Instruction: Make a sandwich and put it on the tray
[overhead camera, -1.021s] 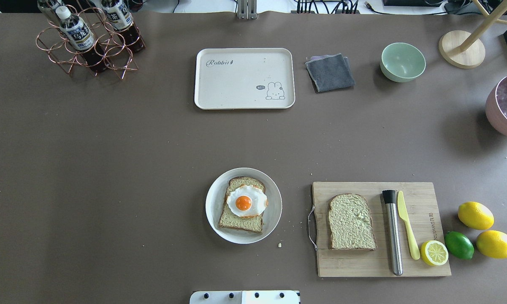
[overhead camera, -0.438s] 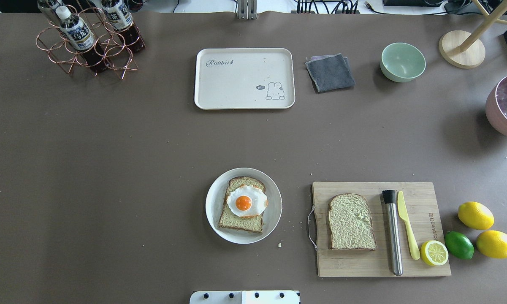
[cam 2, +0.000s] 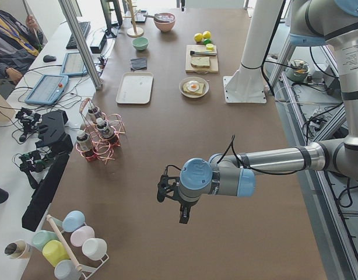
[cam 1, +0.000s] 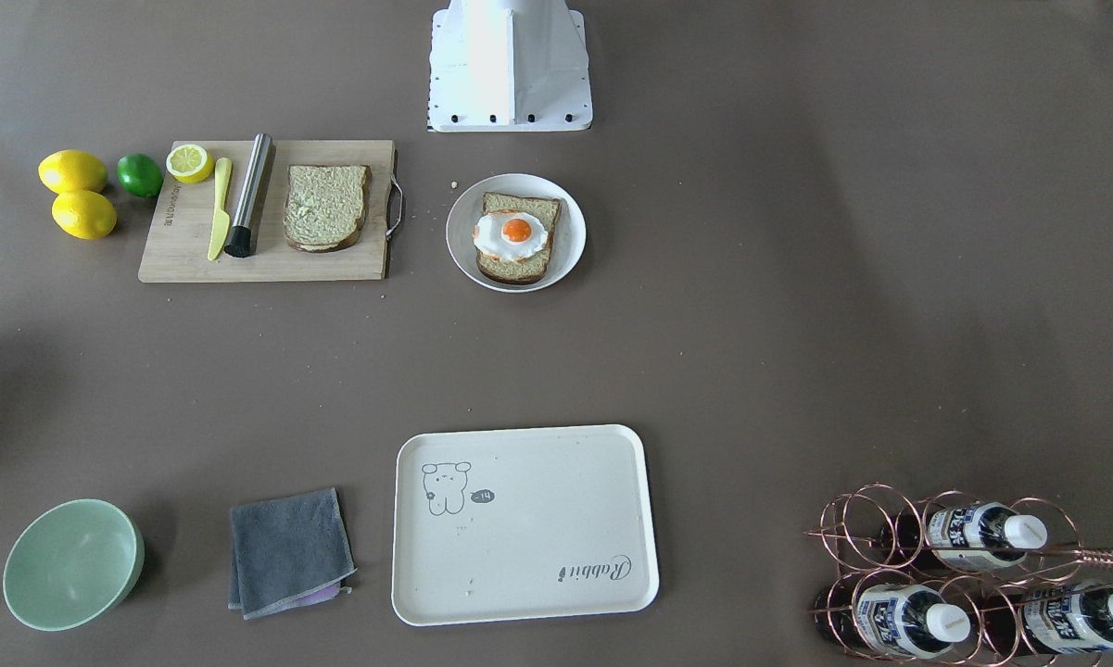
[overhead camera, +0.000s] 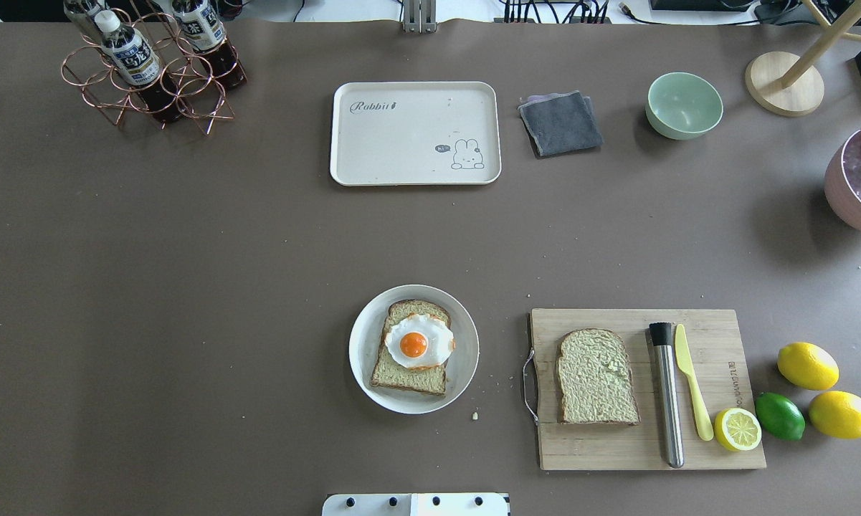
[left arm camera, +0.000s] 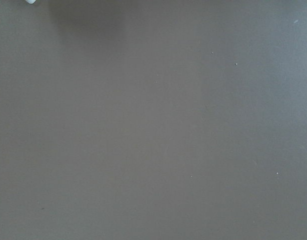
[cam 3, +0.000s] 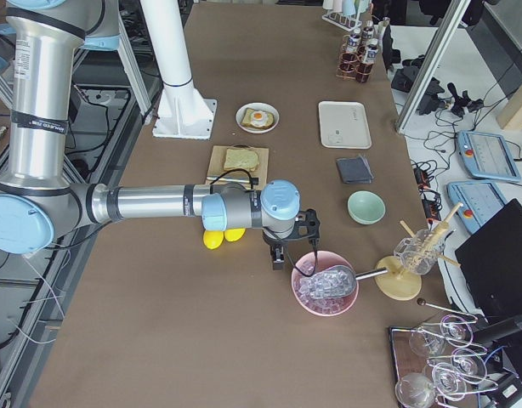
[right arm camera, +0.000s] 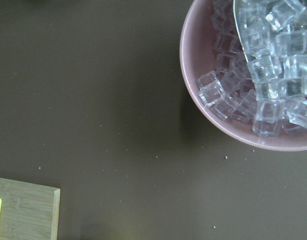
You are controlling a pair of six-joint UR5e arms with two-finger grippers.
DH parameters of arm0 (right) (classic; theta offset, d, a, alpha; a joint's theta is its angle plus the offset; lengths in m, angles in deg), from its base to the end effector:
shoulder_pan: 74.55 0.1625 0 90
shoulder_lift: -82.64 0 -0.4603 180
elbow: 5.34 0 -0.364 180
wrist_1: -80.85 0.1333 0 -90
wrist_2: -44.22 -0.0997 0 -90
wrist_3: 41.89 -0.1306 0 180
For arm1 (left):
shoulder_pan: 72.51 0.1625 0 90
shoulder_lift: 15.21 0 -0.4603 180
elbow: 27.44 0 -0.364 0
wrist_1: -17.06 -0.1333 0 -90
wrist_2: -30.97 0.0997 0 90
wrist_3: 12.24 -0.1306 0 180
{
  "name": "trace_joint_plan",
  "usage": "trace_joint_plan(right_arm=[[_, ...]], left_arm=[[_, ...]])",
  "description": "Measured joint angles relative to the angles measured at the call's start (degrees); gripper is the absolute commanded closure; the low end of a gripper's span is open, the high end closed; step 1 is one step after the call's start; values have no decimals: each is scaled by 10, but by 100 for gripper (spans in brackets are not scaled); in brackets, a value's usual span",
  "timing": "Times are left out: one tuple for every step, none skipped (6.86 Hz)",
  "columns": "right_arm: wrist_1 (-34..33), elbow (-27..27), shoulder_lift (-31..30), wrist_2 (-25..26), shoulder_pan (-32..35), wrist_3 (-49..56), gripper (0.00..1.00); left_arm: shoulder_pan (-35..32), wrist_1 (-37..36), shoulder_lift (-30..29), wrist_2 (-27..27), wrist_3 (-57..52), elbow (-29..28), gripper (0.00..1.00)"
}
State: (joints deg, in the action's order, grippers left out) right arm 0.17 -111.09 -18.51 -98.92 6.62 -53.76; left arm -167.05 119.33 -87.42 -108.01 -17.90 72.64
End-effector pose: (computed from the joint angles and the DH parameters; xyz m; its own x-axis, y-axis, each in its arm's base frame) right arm -0.0313 -0.3892 0.6370 0.5818 -0.0790 0.8095 0.0300 0.9967 0.0757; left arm -0.0605 -0.3225 0.7271 0.6636 0.1058 -0.7406 0.0135 0.9881 0.1533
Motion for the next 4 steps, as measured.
trace_joint_plan(right_arm=[[74,-8,-10,7,-40,-92,2],[159,-11,-14,32,-95,-199,2],[218,-14,-14,65,-148,-283,2],[249,-24,-13,99,-198,-343,2]], left_arm=[[1,0,-1,0,0,-1,3],[3,0,-2,0,1,-1,3],[4,0,-2,-1,1,-2,3],[4,0,-2,-1,1,-2,3]])
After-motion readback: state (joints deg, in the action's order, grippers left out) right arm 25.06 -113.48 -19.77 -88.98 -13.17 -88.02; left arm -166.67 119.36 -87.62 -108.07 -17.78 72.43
